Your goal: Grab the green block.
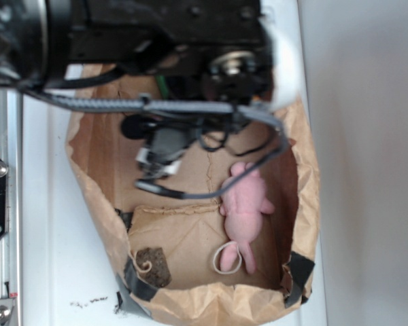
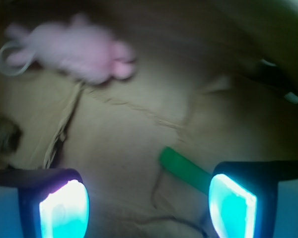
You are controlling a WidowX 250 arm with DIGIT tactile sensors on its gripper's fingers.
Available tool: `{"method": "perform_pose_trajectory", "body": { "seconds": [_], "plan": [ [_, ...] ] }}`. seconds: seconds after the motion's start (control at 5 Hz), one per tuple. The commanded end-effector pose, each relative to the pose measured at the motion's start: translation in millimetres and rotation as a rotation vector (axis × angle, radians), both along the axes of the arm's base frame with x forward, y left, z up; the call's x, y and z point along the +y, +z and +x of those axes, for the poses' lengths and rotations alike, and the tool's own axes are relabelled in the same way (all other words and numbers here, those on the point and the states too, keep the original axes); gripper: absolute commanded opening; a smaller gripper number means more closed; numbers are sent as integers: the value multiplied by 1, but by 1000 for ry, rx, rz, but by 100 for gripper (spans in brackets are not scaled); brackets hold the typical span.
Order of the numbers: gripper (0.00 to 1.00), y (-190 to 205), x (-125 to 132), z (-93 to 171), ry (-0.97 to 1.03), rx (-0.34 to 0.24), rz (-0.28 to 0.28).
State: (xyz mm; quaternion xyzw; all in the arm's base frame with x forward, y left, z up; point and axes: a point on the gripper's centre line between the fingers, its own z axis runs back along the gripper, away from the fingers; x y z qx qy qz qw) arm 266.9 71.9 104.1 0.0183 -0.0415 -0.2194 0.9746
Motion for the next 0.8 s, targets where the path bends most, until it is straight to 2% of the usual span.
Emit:
{"method": "perform_pose_trajectory", "body": {
  "seconds": [0.0, 0.2, 0.4, 0.6],
  "plan": [
    [100, 17, 22, 7, -321, -184, -14],
    [100, 10, 36, 26, -365, -203, -19],
    [100, 1, 47, 35, -399, -228, 0],
    [100, -9, 52, 38, -401, -245, 55]
  ]
}}
